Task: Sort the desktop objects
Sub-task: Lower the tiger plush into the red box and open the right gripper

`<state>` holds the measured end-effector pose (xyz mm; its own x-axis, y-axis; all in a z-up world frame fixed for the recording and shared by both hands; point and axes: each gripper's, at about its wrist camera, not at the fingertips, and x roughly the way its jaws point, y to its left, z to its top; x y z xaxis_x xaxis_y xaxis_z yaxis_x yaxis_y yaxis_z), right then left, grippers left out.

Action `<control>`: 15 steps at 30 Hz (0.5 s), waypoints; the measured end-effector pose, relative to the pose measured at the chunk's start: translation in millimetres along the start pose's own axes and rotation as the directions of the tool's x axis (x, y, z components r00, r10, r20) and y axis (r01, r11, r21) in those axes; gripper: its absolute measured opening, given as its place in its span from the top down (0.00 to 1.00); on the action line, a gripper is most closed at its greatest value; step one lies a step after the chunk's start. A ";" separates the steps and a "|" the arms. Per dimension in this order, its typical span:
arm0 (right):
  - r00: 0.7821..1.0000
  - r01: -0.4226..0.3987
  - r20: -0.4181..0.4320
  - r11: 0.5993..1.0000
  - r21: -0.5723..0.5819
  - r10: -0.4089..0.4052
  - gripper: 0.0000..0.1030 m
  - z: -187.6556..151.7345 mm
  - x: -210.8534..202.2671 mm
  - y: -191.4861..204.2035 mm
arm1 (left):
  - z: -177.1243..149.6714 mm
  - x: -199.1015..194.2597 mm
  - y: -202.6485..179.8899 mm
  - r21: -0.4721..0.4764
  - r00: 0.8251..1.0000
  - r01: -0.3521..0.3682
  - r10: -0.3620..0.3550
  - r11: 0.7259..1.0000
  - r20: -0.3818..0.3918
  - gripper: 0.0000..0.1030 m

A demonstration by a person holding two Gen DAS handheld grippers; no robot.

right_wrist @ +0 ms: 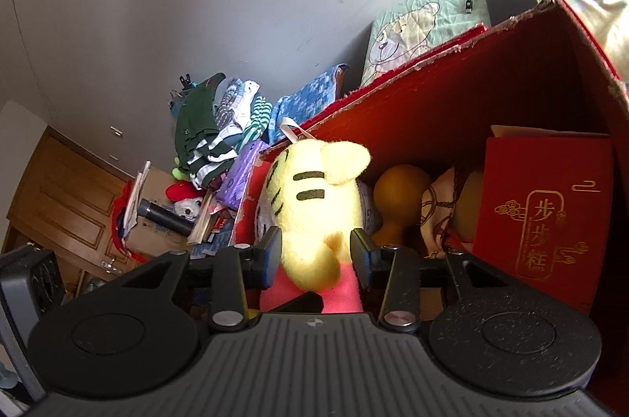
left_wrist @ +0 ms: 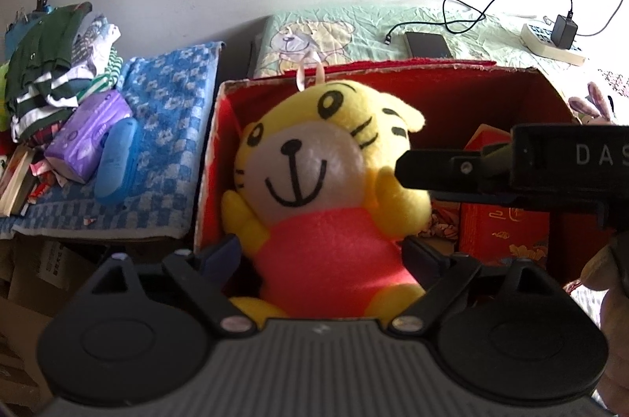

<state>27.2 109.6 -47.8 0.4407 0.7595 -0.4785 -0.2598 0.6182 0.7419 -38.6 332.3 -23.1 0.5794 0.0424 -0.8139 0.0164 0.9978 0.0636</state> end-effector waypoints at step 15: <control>0.997 0.083 0.013 0.996 -0.031 -0.082 0.59 -19.3 -3.2 11.0 | -8.1 -5.9 9.6 -0.074 1.000 0.011 -0.012 0.997 -0.012 0.09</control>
<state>6.4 117.9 -47.2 0.4719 0.7032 -0.5318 -0.2490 0.6850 0.6847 -48.4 342.1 -22.3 0.5694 0.0310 -0.8215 -0.0373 0.9992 0.0118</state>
